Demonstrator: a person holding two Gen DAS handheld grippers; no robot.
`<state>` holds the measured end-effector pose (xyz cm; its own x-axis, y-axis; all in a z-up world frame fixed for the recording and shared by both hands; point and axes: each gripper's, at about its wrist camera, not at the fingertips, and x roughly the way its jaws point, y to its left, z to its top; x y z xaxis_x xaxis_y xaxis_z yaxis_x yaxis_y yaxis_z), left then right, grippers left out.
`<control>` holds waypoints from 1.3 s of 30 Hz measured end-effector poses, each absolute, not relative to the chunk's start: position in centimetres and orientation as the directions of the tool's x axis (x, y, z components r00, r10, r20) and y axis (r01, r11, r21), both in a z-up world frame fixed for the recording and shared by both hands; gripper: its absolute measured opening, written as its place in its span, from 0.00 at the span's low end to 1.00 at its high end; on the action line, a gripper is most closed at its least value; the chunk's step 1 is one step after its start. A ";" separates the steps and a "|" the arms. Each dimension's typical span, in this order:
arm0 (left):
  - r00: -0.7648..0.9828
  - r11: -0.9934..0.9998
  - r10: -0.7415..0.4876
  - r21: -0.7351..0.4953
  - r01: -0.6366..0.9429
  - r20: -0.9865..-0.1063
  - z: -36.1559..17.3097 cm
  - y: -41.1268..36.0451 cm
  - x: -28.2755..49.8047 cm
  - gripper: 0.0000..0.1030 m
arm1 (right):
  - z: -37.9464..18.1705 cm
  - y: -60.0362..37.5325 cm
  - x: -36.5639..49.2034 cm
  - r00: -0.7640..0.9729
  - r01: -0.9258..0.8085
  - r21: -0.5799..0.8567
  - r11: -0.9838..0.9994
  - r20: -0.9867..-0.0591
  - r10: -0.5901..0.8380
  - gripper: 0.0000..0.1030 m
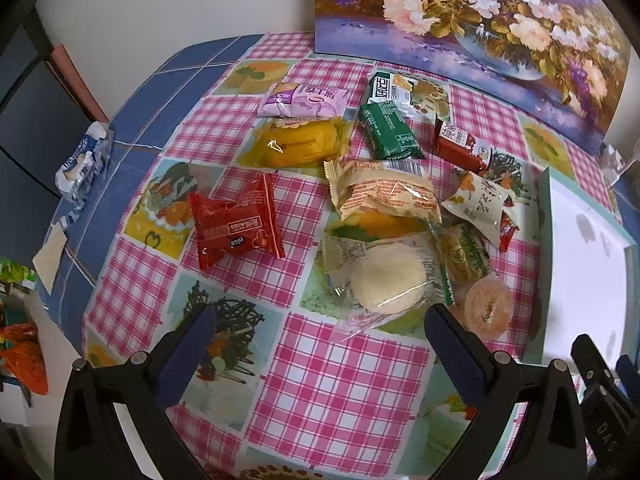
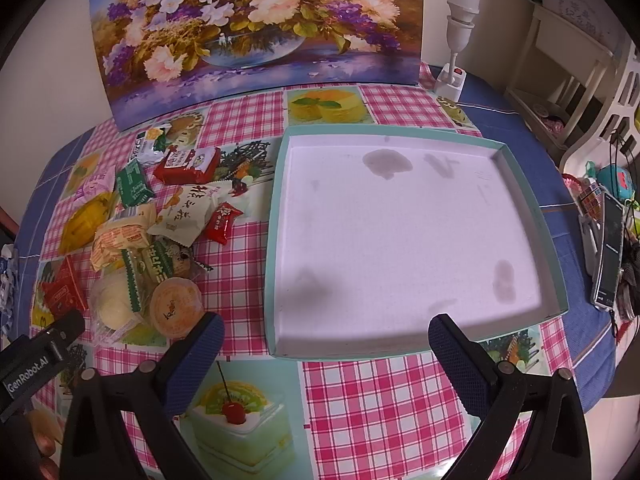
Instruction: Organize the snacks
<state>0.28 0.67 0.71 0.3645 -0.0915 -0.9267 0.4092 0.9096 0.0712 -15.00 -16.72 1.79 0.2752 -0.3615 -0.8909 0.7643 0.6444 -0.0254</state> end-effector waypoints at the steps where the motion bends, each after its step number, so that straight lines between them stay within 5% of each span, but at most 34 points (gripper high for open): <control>1: 0.365 0.911 -0.094 0.068 0.407 -0.926 0.7 0.7 0.3 1.00 | 1.8 -16.7 -15.0 0.275 0.764 -0.025 0.644 -0.891 -0.361 1.00; 23: 0.191 0.941 -0.216 -0.152 0.303 -0.958 -2.0 0.6 3.9 1.00 | -0.6 -13.5 -8.1 0.389 0.604 0.093 0.792 -0.901 -0.190 0.99; 39: 0.095 0.939 -0.193 -0.156 0.307 -0.977 -5.6 -1.7 4.6 0.98 | -3.3 -12.7 -5.7 0.366 0.535 0.069 0.842 -0.917 -0.157 0.89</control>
<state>4.59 -1.70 -5.61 0.0946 -0.1933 -0.9766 0.3069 0.9389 -0.1561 -5.70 -12.73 -3.27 0.3663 -0.1574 -0.9171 0.5352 0.8419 0.0693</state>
